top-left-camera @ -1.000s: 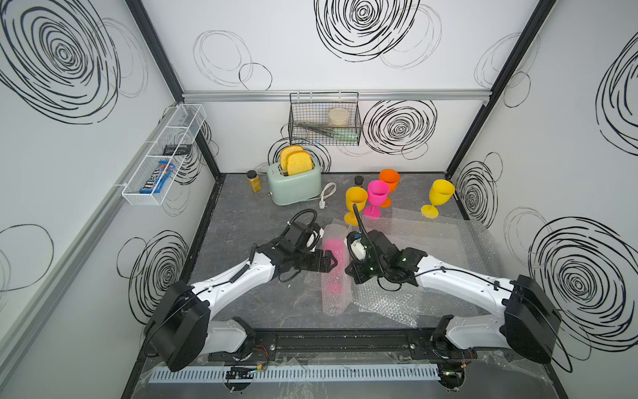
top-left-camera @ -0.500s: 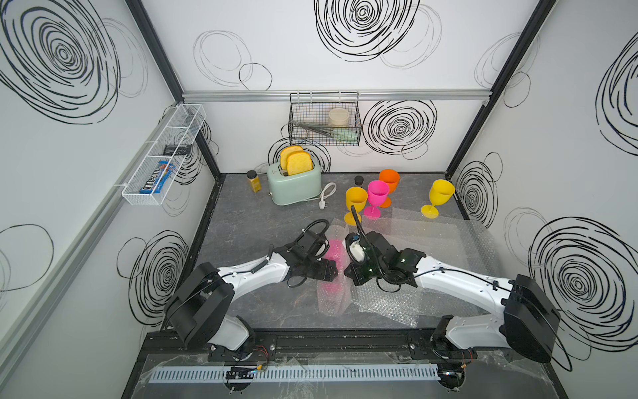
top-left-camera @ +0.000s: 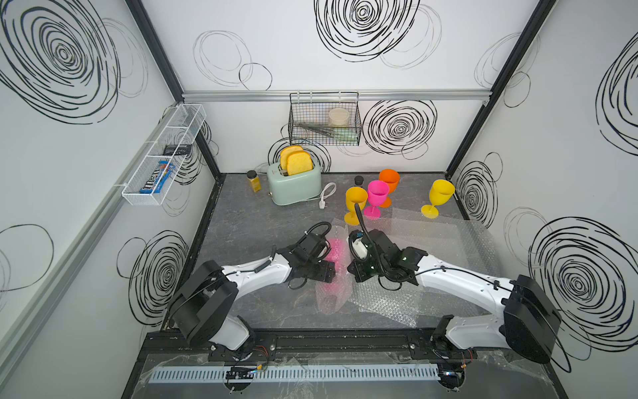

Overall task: Unpack wine glasses from bubble wrap
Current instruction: Unwrap the bubble wrap.

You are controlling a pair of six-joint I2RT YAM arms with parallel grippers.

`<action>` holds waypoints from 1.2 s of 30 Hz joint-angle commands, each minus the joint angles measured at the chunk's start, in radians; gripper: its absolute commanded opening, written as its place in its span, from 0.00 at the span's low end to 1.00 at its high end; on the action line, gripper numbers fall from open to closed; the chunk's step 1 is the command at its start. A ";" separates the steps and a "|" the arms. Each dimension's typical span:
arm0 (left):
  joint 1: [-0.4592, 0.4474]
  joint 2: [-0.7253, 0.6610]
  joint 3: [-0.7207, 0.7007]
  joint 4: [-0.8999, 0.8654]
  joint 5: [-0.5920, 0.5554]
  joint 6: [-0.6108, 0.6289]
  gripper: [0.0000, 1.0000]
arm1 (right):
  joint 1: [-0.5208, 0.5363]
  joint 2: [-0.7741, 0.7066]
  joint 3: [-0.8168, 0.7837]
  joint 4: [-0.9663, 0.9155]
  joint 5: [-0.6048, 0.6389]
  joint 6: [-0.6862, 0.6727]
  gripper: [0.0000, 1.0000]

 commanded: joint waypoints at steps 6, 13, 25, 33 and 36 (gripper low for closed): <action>-0.003 -0.010 -0.016 -0.019 -0.046 0.008 0.82 | 0.009 -0.018 -0.031 0.041 -0.044 -0.019 0.06; -0.013 -0.021 -0.007 -0.019 -0.041 0.003 0.82 | 0.063 0.128 0.067 -0.009 0.066 -0.014 0.28; -0.022 -0.021 -0.005 -0.017 -0.034 -0.001 0.82 | 0.085 0.259 0.218 -0.109 0.268 -0.058 0.31; -0.021 -0.018 -0.004 -0.022 -0.039 0.001 0.82 | 0.103 0.272 0.240 -0.135 0.295 -0.066 0.12; -0.021 -0.013 -0.004 -0.022 -0.039 0.001 0.82 | 0.103 0.249 0.234 -0.139 0.300 -0.063 0.08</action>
